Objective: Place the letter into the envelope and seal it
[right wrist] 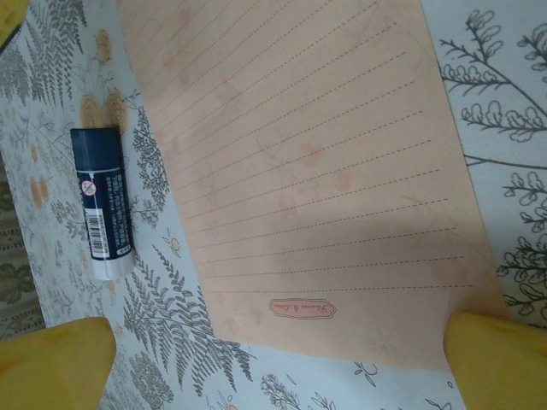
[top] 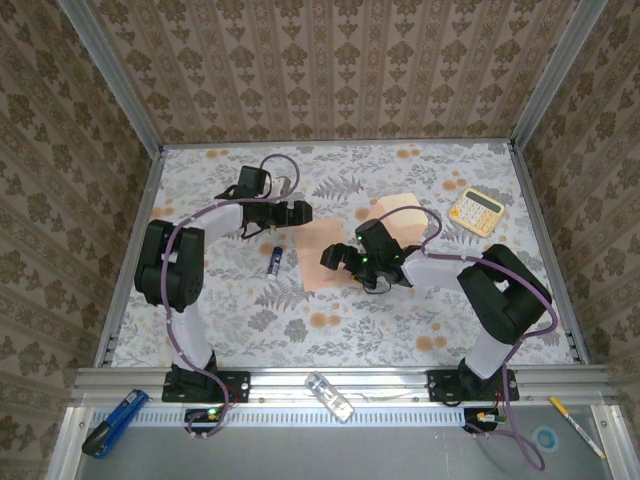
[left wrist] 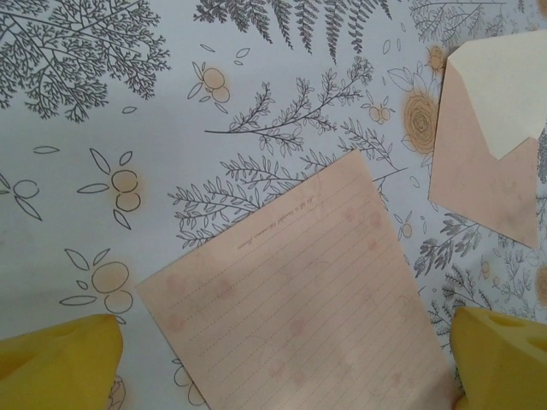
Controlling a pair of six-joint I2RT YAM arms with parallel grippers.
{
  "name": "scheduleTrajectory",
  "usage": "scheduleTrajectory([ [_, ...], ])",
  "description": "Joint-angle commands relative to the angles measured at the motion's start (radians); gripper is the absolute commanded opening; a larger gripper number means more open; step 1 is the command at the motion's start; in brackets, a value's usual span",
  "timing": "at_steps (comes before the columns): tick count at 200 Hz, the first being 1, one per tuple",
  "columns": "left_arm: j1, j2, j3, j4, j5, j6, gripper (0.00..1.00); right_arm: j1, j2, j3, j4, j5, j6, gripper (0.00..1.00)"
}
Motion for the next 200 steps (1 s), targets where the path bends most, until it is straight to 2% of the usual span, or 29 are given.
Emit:
scheduleTrajectory([
  [1, -0.005, 0.022, 0.028, -0.021, -0.009, -0.01, 0.98, 0.002, 0.02, -0.009, -0.026, 0.026, -0.003, 1.0],
  [72, -0.034, 0.055, 0.086, -0.138, -0.125, 0.041, 0.99, -0.002, 0.019, -0.006, -0.035, 0.027, -0.006, 1.0],
  [200, -0.046, 0.141, 0.138, -0.126, -0.094, 0.032, 0.99, -0.008, 0.021, 0.019, -0.063, 0.017, -0.015, 1.0],
])
